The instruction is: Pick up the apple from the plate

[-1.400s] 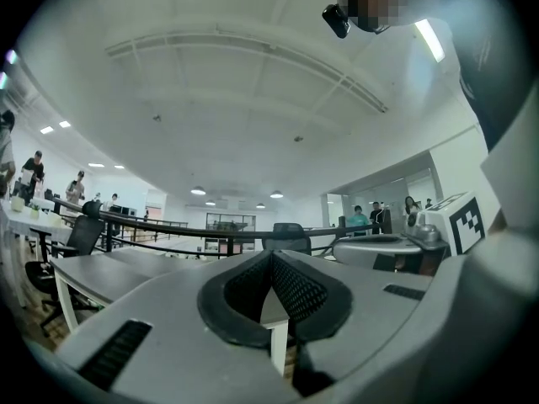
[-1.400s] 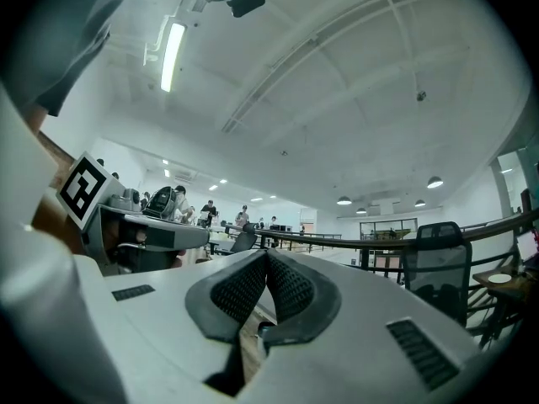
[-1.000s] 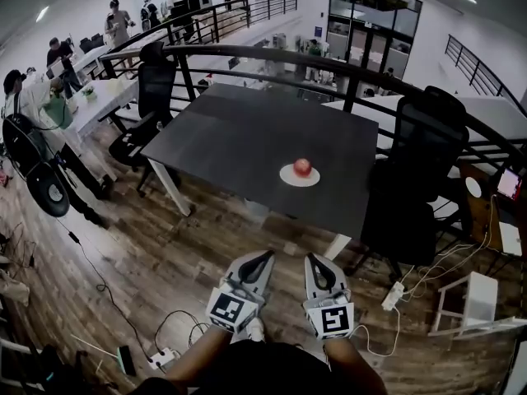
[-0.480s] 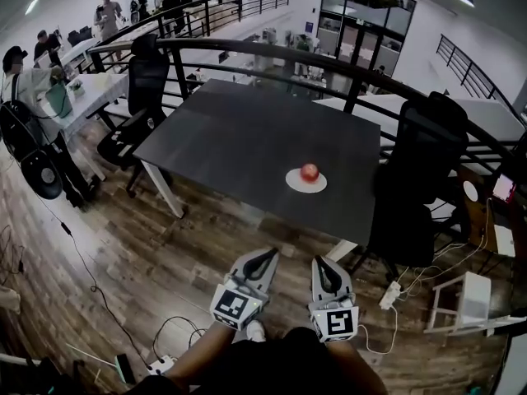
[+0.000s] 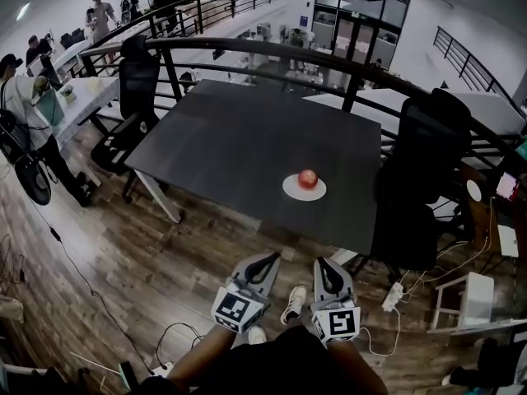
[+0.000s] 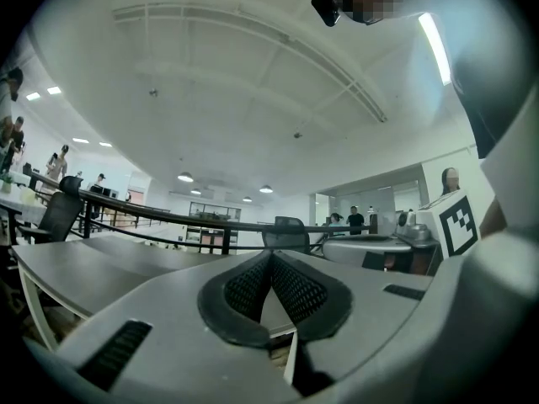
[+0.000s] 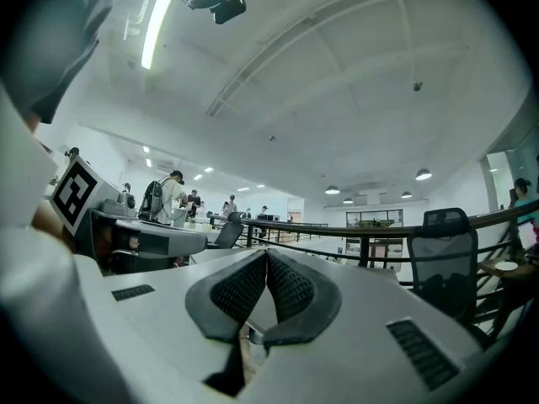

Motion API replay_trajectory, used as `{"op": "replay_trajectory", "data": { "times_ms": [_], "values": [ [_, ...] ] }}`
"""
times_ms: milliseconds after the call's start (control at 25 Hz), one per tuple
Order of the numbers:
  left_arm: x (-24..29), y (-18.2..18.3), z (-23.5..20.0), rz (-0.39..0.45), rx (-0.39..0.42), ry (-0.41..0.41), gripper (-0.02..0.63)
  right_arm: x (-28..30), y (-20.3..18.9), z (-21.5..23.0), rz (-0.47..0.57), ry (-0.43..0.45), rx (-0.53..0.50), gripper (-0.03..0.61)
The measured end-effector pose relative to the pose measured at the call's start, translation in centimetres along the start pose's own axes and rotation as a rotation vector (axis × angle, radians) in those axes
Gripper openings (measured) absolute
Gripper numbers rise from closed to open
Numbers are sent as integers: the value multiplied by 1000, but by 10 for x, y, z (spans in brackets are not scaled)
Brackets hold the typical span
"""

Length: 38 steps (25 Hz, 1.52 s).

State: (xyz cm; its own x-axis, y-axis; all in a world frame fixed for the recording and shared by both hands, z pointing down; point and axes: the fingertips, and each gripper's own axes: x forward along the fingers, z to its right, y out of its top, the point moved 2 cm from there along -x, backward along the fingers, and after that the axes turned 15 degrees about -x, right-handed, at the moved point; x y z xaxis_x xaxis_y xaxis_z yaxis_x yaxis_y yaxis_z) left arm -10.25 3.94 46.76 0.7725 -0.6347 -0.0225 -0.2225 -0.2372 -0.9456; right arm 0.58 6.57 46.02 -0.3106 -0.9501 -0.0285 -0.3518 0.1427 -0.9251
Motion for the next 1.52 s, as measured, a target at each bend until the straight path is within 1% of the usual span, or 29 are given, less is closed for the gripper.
{"op": "replay_trajectory", "data": {
  "times_ms": [160, 360, 520, 760, 920, 1160, 1320, 1520],
  "values": [
    [34, 4, -17, -14, 19, 7, 23, 29, -15, 20, 5, 19, 10, 25],
    [78, 12, -34, -23, 38, -4, 23, 71, -25, 52, 19, 44, -1, 25],
    [109, 12, -50, -35, 18, 11, 23, 103, -37, 70, 18, 66, 8, 25],
    [158, 8, -67, -45, 12, 50, 23, 136, -68, 99, -6, 111, 32, 25],
    [183, 7, -84, -59, 4, 81, 23, 162, -76, 111, 15, 147, 36, 25],
    [209, 6, -103, -73, 13, 138, 23, 186, -88, 128, 35, 187, 51, 25],
    [216, 9, -118, -84, 12, 167, 23, 203, -95, 132, 25, 200, 67, 25],
    [229, 3, -134, -102, 9, 160, 23, 220, -112, 131, 9, 208, 47, 25]
  ]
}}
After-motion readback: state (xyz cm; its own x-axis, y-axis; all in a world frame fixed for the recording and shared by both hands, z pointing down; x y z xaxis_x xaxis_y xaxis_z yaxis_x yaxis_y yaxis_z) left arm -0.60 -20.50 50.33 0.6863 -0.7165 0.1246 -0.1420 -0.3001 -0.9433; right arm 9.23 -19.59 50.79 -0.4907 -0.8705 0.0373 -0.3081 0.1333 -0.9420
